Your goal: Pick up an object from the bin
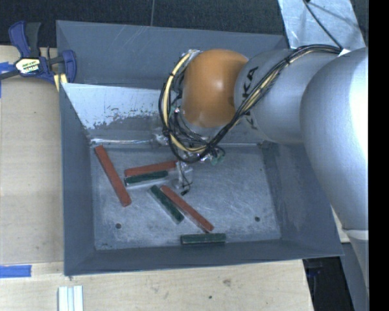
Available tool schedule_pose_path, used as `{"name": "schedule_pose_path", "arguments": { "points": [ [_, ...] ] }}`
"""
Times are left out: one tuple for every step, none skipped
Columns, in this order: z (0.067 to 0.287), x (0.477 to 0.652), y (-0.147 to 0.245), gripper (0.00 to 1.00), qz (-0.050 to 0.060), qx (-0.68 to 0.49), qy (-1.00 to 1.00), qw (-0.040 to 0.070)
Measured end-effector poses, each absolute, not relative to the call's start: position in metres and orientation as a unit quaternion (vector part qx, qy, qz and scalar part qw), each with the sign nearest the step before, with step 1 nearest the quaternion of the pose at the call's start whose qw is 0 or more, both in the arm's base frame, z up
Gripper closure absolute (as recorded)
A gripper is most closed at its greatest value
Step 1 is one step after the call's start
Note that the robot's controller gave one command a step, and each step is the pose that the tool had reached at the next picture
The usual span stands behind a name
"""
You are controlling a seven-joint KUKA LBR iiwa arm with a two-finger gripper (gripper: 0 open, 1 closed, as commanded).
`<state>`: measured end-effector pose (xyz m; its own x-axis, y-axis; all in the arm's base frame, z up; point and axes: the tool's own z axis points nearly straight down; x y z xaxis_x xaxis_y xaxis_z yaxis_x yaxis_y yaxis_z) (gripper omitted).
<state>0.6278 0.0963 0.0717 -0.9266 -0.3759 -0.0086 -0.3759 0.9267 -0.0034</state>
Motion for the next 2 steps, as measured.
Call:
{"name": "schedule_pose_path", "arguments": {
  "points": [
    [0.072, 0.627, 0.099, 1.0, 0.001, -0.192, 0.981, 0.004],
    [0.254, 0.619, 0.122, 1.0, 0.0, -0.33, 0.944, 0.006]
  ]
}}
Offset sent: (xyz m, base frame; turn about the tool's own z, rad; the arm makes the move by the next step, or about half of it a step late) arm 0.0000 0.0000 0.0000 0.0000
